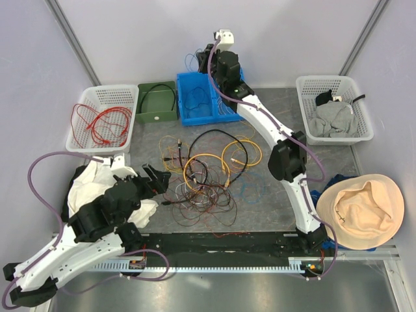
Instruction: Untangle the cables
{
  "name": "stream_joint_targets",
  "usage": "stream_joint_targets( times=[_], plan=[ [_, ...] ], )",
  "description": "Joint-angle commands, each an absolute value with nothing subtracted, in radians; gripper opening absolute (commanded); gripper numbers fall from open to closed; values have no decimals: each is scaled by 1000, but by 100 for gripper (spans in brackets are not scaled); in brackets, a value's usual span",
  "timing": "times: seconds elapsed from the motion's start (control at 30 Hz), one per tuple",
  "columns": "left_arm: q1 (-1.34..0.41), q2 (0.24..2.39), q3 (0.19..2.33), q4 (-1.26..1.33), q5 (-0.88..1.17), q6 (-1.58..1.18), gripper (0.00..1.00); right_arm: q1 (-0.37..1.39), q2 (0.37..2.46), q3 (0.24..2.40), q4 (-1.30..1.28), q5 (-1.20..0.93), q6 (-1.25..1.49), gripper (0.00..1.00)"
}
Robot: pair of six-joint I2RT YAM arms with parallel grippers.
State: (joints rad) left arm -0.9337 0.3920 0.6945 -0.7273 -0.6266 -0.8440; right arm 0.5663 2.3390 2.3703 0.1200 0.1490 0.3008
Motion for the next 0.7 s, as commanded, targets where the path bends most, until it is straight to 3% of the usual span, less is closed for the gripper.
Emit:
stream_joint_targets(
  times=[0.0,0.3,0.37,0.4,0.43,0.57,0.67],
  plan=[
    [-937,422,709,-692,-656,-838,100,555,2421,2387,159,117,337,0],
    [-936,431,724,-684,-702,-799,100,543,2503,2396,164,120,359,2],
    [-937,439,739,-684,-716,-779,100,540,2517,2398,141,132,362,31],
    [-937,442,747,-684,-732,-772,100,540,2516,2395,132,140,365,57],
    [-937,452,761,-684,-741,-762,100,540,2511,2387,127,147,367,67],
    [-937,474,801,-683,-779,-706,100,546,2407,2248,172,205,364,94],
    [-937,482,828,-680,-804,-681,100,560,2295,2133,202,259,341,98]
  ],
)
